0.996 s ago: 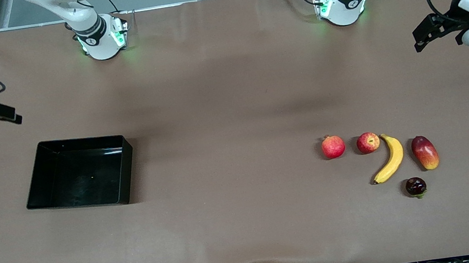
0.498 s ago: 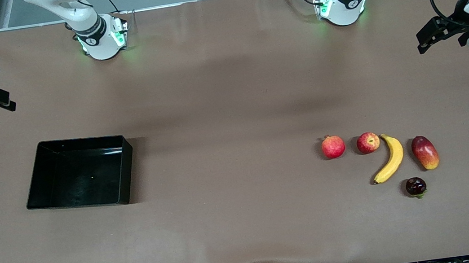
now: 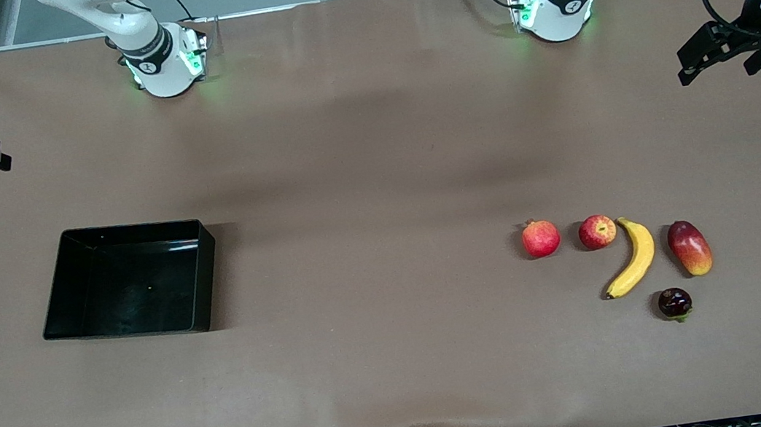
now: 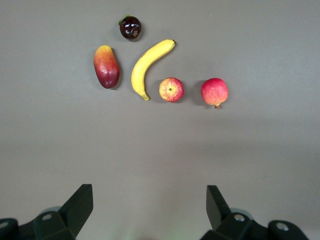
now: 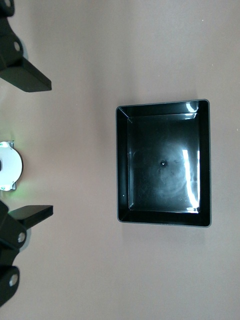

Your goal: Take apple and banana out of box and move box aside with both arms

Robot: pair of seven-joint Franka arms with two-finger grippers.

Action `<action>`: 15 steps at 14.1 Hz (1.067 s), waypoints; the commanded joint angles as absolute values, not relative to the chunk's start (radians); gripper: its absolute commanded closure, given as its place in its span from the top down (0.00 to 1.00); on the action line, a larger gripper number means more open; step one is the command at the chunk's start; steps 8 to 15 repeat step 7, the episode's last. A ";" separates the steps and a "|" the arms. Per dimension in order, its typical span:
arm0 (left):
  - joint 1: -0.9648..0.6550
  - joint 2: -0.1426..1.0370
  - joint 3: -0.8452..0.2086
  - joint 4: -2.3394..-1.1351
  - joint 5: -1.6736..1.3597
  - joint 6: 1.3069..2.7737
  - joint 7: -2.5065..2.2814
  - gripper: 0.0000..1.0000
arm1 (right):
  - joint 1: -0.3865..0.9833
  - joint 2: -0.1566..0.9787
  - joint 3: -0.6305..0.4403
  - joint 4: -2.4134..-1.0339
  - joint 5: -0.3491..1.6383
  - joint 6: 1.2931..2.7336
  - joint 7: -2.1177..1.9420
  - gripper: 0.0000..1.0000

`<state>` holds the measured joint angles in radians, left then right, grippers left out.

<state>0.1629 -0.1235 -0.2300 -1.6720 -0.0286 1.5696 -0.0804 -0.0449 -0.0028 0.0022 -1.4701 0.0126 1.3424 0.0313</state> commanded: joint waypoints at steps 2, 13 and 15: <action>0.172 -0.115 -0.230 -1.629 -0.037 1.552 -0.072 1.00 | -0.037 -0.014 -0.005 -1.470 0.000 1.344 0.035 1.00; 0.169 -0.114 -0.239 -1.628 0.040 1.534 -0.074 1.00 | -0.041 -0.014 -0.008 -1.468 0.009 1.344 0.034 1.00; 0.169 -0.114 -0.239 -1.628 0.040 1.534 -0.074 1.00 | -0.041 -0.014 -0.008 -1.468 0.009 1.344 0.034 1.00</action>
